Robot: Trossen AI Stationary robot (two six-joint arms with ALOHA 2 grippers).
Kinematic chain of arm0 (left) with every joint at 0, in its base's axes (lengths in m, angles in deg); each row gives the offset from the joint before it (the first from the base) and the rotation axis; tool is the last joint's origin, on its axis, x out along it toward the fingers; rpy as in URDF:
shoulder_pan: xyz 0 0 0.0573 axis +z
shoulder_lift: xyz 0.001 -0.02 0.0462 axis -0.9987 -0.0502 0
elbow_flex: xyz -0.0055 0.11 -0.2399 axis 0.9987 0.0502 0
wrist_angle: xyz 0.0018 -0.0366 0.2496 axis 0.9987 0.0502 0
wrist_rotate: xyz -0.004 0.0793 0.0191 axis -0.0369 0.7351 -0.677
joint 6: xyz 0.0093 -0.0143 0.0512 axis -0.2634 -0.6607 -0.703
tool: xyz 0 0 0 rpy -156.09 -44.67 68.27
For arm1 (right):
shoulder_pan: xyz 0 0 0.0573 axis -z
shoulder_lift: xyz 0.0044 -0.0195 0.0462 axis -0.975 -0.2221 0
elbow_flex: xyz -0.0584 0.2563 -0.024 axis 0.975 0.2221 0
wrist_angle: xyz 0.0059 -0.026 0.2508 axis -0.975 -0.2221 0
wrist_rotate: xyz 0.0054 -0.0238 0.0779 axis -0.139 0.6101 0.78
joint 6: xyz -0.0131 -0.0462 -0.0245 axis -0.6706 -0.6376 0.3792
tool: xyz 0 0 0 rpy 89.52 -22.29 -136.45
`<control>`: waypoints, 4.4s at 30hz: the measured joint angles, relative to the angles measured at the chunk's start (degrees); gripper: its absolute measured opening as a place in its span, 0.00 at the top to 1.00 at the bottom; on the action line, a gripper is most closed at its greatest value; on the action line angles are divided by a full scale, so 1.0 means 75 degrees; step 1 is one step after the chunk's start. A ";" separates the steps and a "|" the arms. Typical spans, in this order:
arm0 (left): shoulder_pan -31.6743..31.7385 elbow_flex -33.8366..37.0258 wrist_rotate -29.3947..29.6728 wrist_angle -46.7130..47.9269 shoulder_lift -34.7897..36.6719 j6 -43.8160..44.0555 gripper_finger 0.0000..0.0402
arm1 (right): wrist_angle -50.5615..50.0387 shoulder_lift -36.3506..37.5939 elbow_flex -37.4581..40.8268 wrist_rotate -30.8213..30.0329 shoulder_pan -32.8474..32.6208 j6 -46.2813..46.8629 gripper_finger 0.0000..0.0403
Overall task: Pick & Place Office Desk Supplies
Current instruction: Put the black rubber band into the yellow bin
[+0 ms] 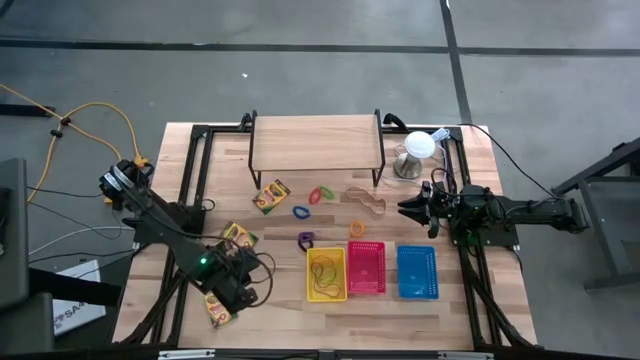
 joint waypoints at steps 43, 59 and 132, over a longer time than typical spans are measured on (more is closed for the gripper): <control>0.0438 0.2790 -0.0713 -0.2535 0.0564 -0.1415 0.84 | 0.0000 0.0000 0.0003 0.0000 0.0001 0.0002 0.73; 0.0646 0.2790 -0.0958 -0.2828 0.0086 -0.2039 0.84 | 0.0001 0.0000 0.0001 0.0000 0.0002 0.0001 0.73; 0.1019 0.2785 0.0028 -0.2999 0.2177 -0.2693 1.00 | 0.0003 0.0001 0.0001 0.0000 0.0002 0.0000 0.73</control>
